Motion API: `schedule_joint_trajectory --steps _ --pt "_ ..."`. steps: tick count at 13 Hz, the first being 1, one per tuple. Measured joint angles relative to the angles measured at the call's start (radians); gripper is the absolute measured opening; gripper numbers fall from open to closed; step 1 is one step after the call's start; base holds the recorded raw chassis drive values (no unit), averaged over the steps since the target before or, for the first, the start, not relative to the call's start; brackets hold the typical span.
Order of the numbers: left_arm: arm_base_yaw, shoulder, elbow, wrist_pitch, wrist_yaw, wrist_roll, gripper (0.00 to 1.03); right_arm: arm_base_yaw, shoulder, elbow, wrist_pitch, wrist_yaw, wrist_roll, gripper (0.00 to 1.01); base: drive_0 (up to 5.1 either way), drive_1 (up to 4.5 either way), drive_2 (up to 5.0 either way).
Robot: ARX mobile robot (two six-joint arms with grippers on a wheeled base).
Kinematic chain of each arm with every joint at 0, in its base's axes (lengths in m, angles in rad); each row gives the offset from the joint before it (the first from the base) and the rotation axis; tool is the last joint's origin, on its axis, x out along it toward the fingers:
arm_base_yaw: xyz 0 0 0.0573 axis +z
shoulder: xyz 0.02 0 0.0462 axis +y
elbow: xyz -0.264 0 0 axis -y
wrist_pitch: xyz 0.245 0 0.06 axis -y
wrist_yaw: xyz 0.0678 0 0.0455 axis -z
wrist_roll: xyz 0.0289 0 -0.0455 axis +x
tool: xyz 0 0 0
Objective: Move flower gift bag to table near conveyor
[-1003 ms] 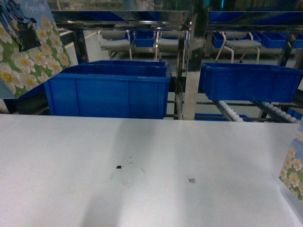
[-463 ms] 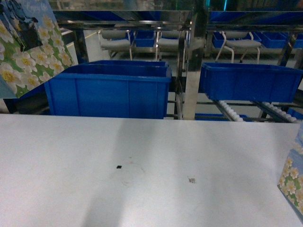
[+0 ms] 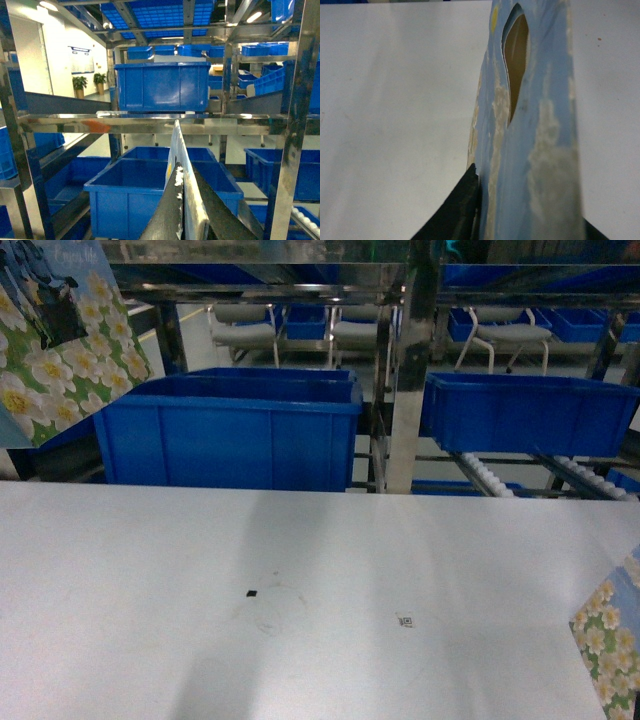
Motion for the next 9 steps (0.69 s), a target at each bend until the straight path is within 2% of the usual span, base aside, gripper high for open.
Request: schedule_joint_trajectory --steps 1,2,3,4,5,7,8,9 --pt "0.0 0.0 0.0 0.0 0.0 0.0 0.02 -0.003 -0.073 -0.029 -0.001 0.017 0.003 0.46 0.0 0.0 0.0" --pt "0.0 0.0 0.0 0.0 0.0 0.0 0.02 -0.004 -0.133 -0.029 0.008 0.027 0.003 0.57 0.0 0.0 0.0" --pt "0.0 0.0 0.0 0.0 0.0 0.0 0.02 -0.009 -0.203 -0.031 0.009 0.032 -0.01 0.73 0.0 0.0 0.0" --pt "0.0 0.0 0.0 0.0 0.0 0.0 0.02 -0.015 -0.276 -0.034 0.001 0.036 -0.034 0.89 0.0 0.0 0.0" --pt "0.0 0.0 0.0 0.0 0.0 0.0 0.02 -0.015 -0.34 -0.034 0.002 0.053 -0.051 1.0 0.0 0.0 0.0" --pt "0.0 0.0 0.0 0.0 0.0 0.0 0.02 0.008 -0.491 -0.041 0.006 0.119 -0.107 0.98 0.0 0.0 0.0" --pt "0.0 0.0 0.0 0.0 0.0 0.0 0.02 0.041 -0.573 -0.052 0.006 0.167 -0.145 0.98 0.0 0.0 0.0" --pt "0.0 0.0 0.0 0.0 0.0 0.0 0.02 0.084 -0.657 -0.068 0.006 0.193 -0.19 0.98 0.0 0.0 0.0"
